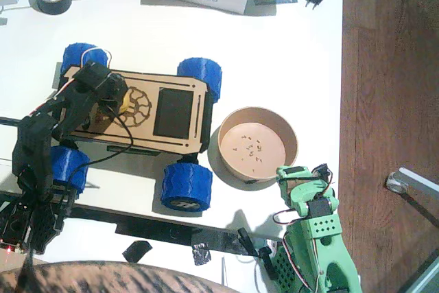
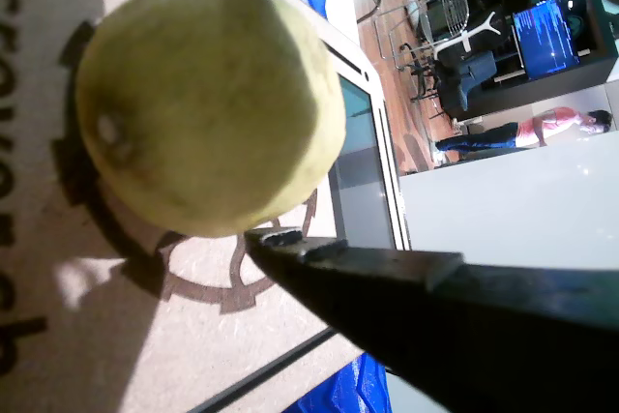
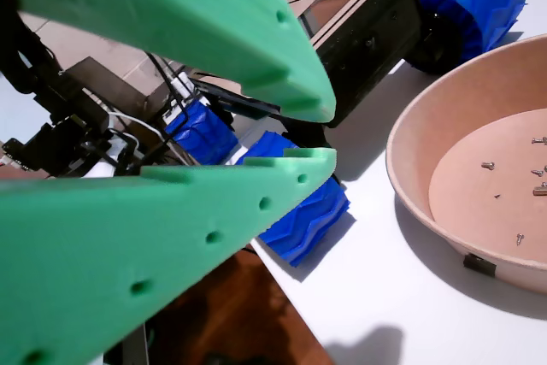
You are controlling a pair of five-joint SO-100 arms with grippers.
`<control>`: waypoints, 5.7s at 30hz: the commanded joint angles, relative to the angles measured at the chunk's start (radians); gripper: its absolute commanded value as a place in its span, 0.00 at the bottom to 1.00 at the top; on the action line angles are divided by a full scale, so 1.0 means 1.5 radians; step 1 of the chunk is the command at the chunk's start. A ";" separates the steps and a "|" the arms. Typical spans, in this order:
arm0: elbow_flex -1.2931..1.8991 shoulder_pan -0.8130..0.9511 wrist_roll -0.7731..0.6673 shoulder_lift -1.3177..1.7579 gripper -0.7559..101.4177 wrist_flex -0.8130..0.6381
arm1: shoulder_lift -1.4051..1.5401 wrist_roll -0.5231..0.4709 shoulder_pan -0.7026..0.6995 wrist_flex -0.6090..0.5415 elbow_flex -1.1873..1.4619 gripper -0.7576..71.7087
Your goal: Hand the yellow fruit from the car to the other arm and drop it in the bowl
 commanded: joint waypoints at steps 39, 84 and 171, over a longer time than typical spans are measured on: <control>-0.034 0.009 -0.004 0.150 0.01 0.051 | 0.003 -0.008 -0.002 0.006 -0.030 0.01; 0.556 0.672 -0.512 0.762 0.01 -0.367 | 0.003 -0.007 -0.007 0.004 -0.030 0.01; 0.721 0.699 -0.617 0.795 0.01 -0.587 | -0.261 -0.552 -0.584 -0.242 -0.199 0.56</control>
